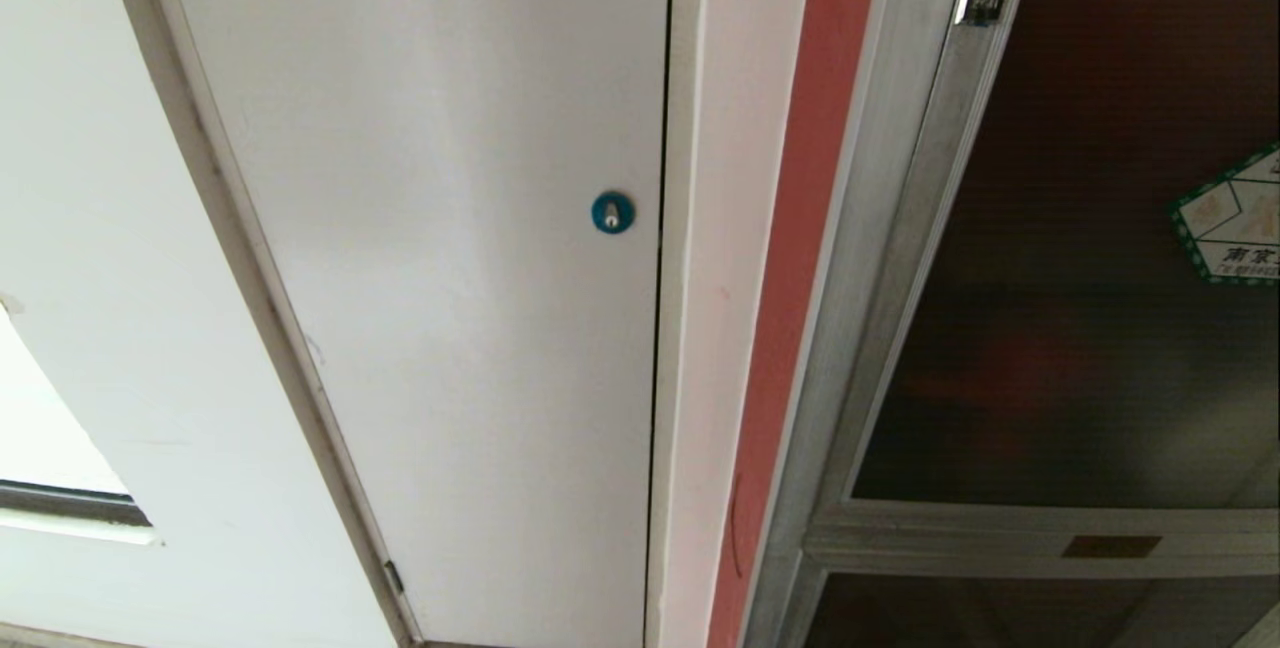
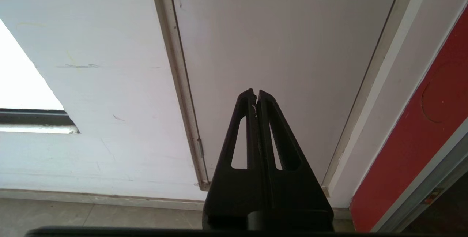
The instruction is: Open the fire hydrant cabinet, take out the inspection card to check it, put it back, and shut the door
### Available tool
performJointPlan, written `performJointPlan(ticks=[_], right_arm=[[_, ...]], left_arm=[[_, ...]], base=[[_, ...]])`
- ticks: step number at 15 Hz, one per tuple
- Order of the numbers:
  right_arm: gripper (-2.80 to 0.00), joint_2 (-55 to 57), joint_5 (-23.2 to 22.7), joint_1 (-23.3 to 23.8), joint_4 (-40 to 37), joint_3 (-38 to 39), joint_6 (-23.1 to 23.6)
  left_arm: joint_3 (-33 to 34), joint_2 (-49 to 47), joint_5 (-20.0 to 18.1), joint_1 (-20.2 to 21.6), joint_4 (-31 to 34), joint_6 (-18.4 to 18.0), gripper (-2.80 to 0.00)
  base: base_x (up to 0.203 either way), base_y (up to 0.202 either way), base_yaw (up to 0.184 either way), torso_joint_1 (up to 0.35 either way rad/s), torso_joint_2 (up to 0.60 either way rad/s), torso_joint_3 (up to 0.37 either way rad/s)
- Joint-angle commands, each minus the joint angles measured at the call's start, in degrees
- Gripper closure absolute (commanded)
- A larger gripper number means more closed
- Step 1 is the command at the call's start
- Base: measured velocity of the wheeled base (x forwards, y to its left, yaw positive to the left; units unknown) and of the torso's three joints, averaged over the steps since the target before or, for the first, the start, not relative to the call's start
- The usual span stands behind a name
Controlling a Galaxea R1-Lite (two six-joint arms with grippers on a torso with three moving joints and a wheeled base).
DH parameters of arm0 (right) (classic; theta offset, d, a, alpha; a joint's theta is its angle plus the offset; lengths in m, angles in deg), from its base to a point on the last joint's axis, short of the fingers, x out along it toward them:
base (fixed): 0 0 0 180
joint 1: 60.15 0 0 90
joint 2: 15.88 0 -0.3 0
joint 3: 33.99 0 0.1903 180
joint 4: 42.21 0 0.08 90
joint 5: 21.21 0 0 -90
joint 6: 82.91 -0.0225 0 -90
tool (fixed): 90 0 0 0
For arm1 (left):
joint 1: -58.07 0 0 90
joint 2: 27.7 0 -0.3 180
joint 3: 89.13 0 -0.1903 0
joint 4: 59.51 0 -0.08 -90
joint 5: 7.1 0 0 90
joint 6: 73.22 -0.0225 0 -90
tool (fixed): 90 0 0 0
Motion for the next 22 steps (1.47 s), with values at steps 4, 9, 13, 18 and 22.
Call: performJointPlan(ticks=[4,9,13,18,22], right_arm=[[0.0,11.62,6.04,-0.01,0.81,-13.04,-0.21],[0.0,16.75,13.44,0.07,4.36,-19.77,-0.15],[0.0,19.9,15.86,0.4,7.9,-20.06,0.15],[0.0,22.66,17.71,1.18,11.6,-20.14,0.24],[0.0,23.05,18.04,2.58,13.31,-20.14,0.29]], left_arm=[[0.0,-0.07,0.0,0.03,0.07,0.0,0.0],[0.0,-0.07,0.0,0.03,-0.02,0.0,0.0],[0.0,-0.07,0.0,0.03,0.0,0.0,0.0],[0.0,-0.01,0.0,0.03,-0.02,0.0,0.0],[0.0,-0.07,0.0,0.03,-0.02,0.0,0.0]], base=[[0.0,0.0,0.0,0.0,0.0,0.0],[0.0,0.0,0.0,0.0,0.0,0.0],[0.0,0.0,0.0,0.0,0.0,0.0],[0.0,0.0,0.0,0.0,0.0,0.0],[0.0,0.0,0.0,0.0,0.0,0.0]])
